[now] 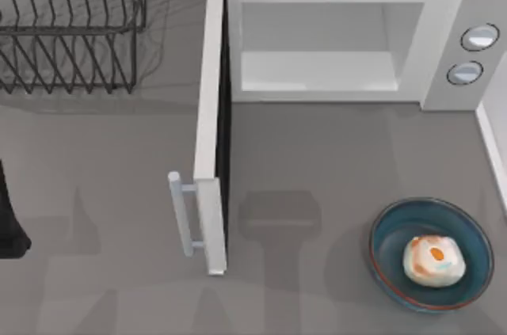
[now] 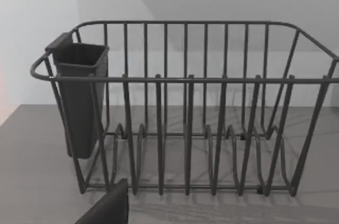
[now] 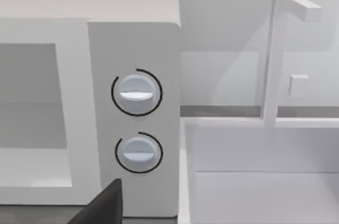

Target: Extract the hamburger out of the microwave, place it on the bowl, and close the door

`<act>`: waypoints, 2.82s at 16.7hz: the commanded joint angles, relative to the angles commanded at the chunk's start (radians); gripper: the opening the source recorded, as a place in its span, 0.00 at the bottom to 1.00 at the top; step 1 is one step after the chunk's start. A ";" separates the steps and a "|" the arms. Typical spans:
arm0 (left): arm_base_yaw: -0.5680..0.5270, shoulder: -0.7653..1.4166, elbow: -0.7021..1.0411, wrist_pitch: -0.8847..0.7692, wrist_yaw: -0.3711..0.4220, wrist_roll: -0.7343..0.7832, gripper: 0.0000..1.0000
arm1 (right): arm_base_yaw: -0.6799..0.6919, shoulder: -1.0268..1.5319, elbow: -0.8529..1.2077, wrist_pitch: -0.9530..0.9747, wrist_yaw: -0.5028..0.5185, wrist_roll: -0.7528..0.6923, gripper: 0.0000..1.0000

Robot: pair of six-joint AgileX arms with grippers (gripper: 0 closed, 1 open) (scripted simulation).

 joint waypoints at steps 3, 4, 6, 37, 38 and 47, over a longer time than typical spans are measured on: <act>0.000 0.000 0.000 0.000 0.000 0.000 0.62 | 0.000 0.000 0.000 0.000 0.000 0.000 1.00; 0.000 0.000 0.000 0.000 0.000 0.000 0.55 | 0.000 0.000 0.000 0.000 0.000 0.000 1.00; 0.000 0.000 0.000 0.000 0.000 0.000 0.40 | 0.000 0.000 0.000 0.000 0.000 0.000 1.00; -0.257 0.078 0.114 -0.039 -0.259 0.001 0.00 | 0.000 0.000 0.000 0.000 0.000 0.000 1.00; -0.284 0.091 0.116 -0.028 -0.287 0.001 0.00 | 0.000 0.000 0.000 0.000 0.000 0.000 1.00; -0.309 0.178 0.133 0.043 -0.311 0.002 0.00 | 0.000 0.000 0.000 0.000 0.000 0.000 1.00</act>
